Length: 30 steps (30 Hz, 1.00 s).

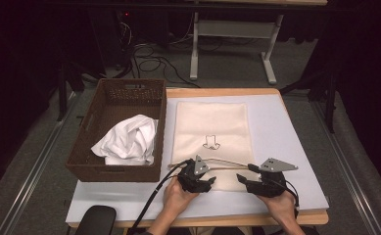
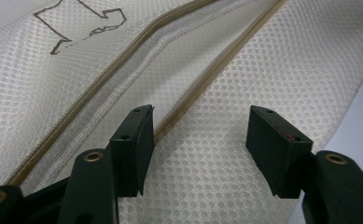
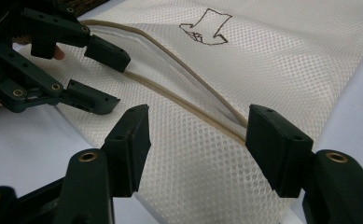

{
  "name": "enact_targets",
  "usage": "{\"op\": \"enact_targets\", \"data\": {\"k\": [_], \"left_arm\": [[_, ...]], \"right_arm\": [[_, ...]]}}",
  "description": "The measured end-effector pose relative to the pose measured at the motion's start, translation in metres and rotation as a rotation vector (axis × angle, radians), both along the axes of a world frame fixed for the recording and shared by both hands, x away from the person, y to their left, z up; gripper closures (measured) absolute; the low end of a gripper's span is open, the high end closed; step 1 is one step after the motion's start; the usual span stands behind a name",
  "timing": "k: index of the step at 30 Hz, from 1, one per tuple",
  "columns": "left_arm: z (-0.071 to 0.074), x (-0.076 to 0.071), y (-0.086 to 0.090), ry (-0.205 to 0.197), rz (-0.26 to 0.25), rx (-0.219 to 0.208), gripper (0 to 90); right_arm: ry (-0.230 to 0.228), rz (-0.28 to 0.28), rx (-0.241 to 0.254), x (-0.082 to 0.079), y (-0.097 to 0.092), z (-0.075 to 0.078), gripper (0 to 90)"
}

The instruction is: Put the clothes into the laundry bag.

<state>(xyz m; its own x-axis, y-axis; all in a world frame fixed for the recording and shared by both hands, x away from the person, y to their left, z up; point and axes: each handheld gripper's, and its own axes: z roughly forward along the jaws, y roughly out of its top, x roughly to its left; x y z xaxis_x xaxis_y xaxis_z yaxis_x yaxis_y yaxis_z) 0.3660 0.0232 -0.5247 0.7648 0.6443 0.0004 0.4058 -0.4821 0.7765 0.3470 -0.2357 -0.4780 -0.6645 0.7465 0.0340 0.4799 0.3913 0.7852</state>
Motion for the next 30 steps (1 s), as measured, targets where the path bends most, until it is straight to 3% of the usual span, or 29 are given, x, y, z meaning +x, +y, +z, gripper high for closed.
{"op": "enact_targets", "data": {"k": [8,20,30], "left_arm": [[0.0,0.0,0.0,0.001,0.001,-0.001,41.4],[0.0,0.001,0.001,0.007,0.001,-0.008,41.4],[0.0,0.001,0.002,0.011,0.0,-0.015,41.2]], "right_arm": [[0.043,0.025,-0.052,0.015,0.009,0.008,42.8],[0.028,0.054,-0.085,0.034,0.031,0.013,46.3],[0.037,0.078,-0.15,0.048,0.052,0.006,47.4]]}}
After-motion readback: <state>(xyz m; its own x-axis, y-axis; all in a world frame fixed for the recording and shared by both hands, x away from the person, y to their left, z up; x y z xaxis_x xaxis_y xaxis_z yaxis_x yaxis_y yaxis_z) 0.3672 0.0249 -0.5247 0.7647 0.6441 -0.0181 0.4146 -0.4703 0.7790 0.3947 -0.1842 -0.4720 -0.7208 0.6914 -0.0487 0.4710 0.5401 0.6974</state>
